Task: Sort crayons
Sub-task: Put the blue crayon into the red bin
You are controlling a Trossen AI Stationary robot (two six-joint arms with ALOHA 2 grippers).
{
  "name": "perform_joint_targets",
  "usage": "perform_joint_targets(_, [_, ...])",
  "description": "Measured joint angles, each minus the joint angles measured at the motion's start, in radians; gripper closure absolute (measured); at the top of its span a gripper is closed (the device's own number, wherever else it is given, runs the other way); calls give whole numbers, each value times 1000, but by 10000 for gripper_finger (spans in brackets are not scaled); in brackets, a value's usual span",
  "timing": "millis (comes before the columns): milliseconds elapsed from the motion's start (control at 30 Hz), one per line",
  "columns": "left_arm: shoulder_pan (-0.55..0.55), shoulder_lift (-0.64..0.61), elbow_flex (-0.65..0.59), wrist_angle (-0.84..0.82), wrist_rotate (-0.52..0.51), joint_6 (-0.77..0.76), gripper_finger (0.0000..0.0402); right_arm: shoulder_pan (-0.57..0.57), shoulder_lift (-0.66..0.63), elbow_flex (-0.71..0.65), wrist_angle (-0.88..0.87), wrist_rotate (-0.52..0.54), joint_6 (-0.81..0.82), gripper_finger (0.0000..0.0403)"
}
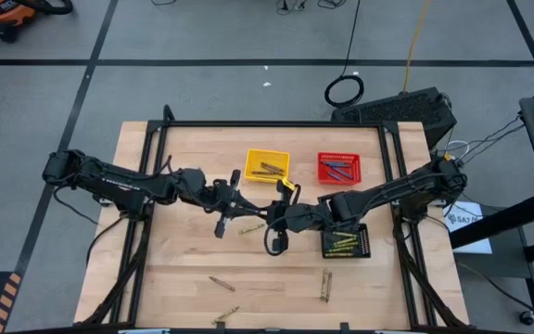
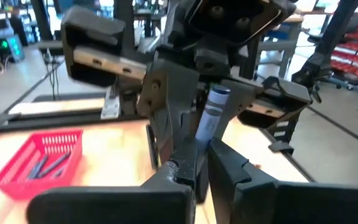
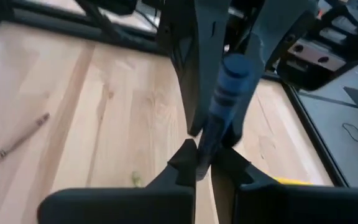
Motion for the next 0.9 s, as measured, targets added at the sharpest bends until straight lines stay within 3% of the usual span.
perform_joint_targets(267, [2, 0, 0, -69, -131, -4, 347, -23, 0, 0, -144, -2, 17, 400])
perform_joint_targets(500, [1, 0, 0, -127, -147, -9, 341, -67, -11, 0, -370, 0, 35, 400])
perform_joint_targets(900, [-3, 0, 1, -330, -147, -150, 341, -208, -48, 0, -868, -2, 89, 401])
